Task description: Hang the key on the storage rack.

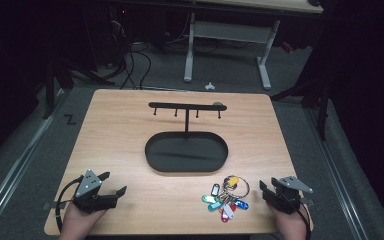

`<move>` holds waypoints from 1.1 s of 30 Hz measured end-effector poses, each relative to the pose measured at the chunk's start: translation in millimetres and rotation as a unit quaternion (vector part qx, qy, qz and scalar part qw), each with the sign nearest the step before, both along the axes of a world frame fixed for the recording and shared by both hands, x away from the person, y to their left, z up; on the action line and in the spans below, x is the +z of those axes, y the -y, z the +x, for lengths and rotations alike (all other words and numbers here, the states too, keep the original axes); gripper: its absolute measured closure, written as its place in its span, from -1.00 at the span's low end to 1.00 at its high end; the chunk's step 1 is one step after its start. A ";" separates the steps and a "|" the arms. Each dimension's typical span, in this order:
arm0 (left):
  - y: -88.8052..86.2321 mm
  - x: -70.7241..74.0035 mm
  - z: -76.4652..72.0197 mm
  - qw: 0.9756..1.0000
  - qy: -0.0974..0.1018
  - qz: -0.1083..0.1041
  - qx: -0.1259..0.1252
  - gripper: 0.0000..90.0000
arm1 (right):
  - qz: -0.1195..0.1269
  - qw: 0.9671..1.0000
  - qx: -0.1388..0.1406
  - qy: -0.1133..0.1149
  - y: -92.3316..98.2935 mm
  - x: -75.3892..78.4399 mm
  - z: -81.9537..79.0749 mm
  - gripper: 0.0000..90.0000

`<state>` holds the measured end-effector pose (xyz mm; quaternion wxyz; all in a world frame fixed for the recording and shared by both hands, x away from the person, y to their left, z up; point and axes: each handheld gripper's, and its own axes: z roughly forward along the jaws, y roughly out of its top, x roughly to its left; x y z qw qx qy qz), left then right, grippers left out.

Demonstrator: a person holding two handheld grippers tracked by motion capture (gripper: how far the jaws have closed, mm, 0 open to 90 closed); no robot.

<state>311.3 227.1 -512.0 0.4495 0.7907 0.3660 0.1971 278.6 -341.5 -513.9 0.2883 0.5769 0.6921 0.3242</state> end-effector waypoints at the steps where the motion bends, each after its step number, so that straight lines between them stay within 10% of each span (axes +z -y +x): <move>1: -0.5 0.2 -0.6 1.000 0.000 -0.002 0.003 -0.56 | 0.000 1.000 0.001 0.001 -0.4 0.2 0.5 0.12; 33: 2.3 0.3 1.6 1.000 0.001 -0.005 -0.005 -0.57 | -0.009 0.999 0.050 0.003 -14.9 1.4 1.8 -0.08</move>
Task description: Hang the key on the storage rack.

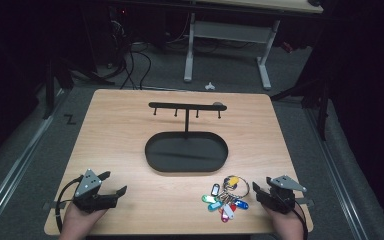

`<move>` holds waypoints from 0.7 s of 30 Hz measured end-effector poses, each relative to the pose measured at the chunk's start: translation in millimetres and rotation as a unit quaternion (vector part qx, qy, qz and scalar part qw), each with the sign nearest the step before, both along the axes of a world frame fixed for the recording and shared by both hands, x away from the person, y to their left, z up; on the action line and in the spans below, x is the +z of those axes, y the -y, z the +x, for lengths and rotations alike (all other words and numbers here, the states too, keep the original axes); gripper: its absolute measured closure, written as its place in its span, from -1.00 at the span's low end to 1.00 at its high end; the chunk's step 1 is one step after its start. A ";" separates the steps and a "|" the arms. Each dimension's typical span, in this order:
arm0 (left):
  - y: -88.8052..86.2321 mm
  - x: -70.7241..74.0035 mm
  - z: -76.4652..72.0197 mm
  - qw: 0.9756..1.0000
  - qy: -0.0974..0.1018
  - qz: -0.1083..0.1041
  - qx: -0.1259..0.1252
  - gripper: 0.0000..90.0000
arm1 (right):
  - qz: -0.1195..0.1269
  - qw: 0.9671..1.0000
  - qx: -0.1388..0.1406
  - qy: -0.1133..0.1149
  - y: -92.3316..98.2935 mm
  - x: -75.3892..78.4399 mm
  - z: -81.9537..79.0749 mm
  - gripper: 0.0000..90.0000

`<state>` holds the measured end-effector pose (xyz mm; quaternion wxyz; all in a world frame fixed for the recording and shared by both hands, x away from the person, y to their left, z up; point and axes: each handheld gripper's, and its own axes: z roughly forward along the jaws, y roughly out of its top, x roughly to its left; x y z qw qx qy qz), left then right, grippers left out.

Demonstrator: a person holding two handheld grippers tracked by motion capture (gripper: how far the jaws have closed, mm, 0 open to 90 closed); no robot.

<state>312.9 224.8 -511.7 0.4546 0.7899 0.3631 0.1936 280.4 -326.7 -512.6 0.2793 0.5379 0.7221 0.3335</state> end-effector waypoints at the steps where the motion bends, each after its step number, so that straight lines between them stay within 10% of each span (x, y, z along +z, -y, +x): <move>1: 0.0 -0.1 0.2 1.000 0.000 0.000 0.000 -0.57 | 0.004 1.000 0.004 0.002 -2.2 0.7 -0.4 -0.09; 21: 5.0 -1.4 -1.5 1.000 -0.005 0.012 -0.011 -0.57 | -0.009 0.997 0.070 -0.031 -33.1 6.3 9.6 -0.09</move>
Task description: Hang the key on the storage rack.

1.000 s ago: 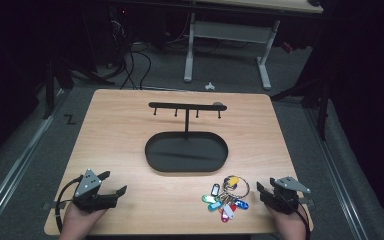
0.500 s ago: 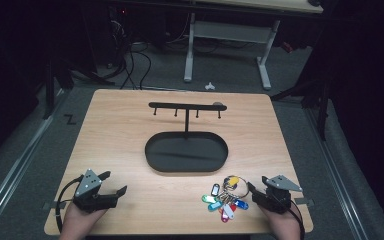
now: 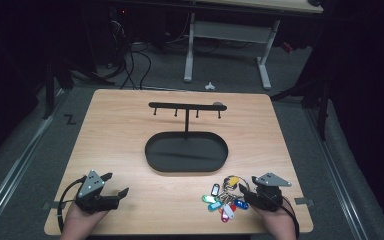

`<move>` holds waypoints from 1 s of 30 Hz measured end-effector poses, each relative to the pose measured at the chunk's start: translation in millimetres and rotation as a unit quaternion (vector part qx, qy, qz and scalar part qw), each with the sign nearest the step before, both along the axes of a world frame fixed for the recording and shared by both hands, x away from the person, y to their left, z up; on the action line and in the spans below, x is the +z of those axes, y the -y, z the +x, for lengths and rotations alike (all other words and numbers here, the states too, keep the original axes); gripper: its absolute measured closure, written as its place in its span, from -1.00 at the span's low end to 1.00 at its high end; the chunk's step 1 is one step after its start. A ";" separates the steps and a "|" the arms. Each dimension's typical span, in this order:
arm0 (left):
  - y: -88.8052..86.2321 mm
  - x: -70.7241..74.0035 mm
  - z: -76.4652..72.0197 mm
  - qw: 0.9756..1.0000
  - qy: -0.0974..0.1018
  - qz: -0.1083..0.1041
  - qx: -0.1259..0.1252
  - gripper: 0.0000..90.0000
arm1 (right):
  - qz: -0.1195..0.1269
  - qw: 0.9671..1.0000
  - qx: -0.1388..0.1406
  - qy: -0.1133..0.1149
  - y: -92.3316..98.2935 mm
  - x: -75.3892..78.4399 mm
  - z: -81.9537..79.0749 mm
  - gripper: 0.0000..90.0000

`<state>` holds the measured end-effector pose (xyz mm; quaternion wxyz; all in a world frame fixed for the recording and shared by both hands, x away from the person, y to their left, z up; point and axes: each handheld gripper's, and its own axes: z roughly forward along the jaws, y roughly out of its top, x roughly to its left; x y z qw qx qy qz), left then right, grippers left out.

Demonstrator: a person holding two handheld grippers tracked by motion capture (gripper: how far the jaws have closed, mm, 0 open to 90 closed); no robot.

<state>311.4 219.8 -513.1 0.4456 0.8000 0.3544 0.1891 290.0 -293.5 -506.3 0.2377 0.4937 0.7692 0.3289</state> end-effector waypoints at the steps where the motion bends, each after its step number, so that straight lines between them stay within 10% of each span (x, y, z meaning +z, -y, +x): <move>1: -0.2 0.1 -0.2 1.000 -0.001 0.000 0.000 -0.57 | -0.005 1.000 0.002 -0.004 -0.6 0.3 1.2 -0.10; 14: 0.2 1.0 -0.9 1.000 0.002 -0.003 -0.002 -0.58 | -0.044 0.996 0.010 -0.082 -0.8 17.3 16.3 -0.17; 19: -0.3 0.8 -0.3 1.000 -0.005 -0.007 -0.010 -0.58 | -0.096 0.989 0.025 -0.109 -6.5 24.0 21.9 -0.17; 30: -2.7 2.1 0.0 1.000 -0.003 -0.011 -0.010 -0.57 | -0.105 0.975 0.014 -0.196 -14.1 37.2 35.2 -0.16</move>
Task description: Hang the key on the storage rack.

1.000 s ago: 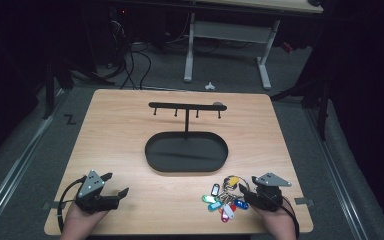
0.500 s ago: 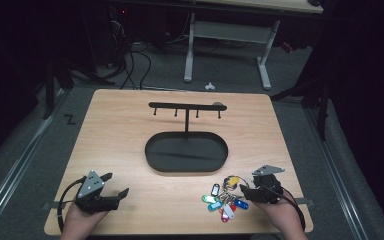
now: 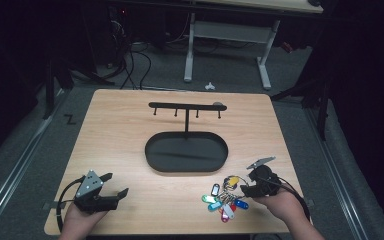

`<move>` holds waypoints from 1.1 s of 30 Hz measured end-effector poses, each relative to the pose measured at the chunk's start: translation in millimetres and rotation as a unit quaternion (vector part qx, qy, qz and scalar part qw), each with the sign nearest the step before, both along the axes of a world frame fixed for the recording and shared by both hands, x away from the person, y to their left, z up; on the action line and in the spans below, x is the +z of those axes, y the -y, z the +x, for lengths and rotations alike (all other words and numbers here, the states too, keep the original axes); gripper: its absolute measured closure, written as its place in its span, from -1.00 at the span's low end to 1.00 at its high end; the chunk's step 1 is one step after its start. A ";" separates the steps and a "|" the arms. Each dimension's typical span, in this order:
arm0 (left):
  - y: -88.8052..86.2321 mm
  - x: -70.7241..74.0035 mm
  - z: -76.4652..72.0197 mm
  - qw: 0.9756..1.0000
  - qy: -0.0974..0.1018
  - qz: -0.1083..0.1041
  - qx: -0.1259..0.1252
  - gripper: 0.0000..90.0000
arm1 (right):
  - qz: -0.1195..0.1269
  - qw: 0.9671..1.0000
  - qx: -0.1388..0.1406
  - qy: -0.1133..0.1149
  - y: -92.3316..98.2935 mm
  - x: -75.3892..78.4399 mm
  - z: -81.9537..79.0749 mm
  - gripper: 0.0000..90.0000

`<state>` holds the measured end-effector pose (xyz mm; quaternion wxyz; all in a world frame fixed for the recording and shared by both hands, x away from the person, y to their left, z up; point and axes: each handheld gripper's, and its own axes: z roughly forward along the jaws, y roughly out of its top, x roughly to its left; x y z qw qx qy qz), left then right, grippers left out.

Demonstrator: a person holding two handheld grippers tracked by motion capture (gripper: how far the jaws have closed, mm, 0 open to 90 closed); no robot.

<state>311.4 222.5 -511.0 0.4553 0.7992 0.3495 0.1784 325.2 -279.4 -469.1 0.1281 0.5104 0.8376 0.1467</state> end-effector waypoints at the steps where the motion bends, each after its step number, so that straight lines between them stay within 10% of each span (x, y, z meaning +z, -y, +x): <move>1: 0.0 0.0 0.0 1.000 0.000 0.000 0.000 -0.57 | -0.010 1.000 0.020 0.000 0.9 -0.7 4.1 -0.16; 12: -0.3 -0.2 -0.4 1.000 -0.002 0.000 0.000 -0.57 | -0.026 0.997 -0.009 -0.072 -12.1 -6.3 16.2 -0.14; 25: 1.9 -0.8 -1.0 1.000 -0.003 0.004 -0.003 -0.56 | -0.022 0.991 -0.063 -0.115 -8.2 -16.5 20.4 0.11; 33: 1.4 -0.2 -1.8 1.000 -0.001 0.003 -0.004 -0.56 | -0.030 0.991 -0.049 -0.122 -10.0 -19.1 21.7 0.30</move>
